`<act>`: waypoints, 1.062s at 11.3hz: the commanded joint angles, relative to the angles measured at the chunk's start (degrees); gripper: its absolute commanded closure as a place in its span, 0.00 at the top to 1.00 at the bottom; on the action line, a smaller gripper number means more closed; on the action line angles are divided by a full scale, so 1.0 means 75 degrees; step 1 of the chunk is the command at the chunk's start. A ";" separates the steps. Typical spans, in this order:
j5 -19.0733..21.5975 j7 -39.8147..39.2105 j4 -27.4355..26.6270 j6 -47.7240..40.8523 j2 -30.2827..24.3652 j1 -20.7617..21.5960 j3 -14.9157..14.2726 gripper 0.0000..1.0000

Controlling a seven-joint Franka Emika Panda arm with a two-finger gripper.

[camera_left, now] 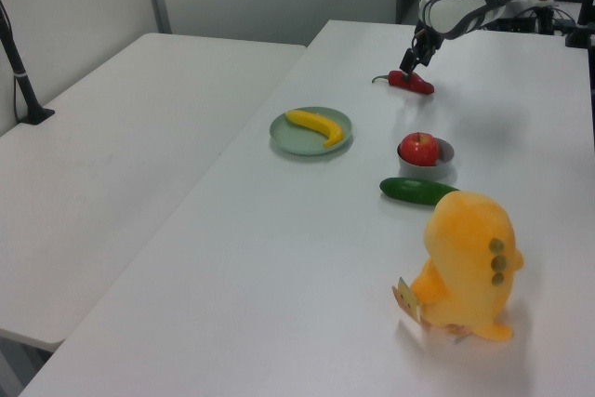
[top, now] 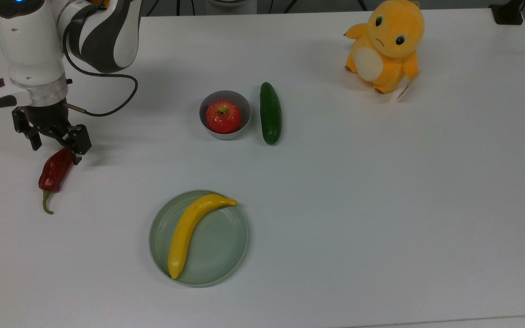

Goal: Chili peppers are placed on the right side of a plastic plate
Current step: 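Lower the gripper over the red chili pepper and close on it, then lift the chili pepper and carry it toward the green plate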

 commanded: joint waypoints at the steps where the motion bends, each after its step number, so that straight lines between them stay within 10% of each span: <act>1: 0.0315 -0.0119 -0.0103 0.0550 0.0148 0.0070 -0.0028 0.94; 5: 0.0139 -0.0446 -0.0185 0.0550 0.0195 0.0069 -0.0028 0.00; 12: 0.0163 -0.0854 0.0201 0.0538 -0.0098 0.0163 0.0567 0.00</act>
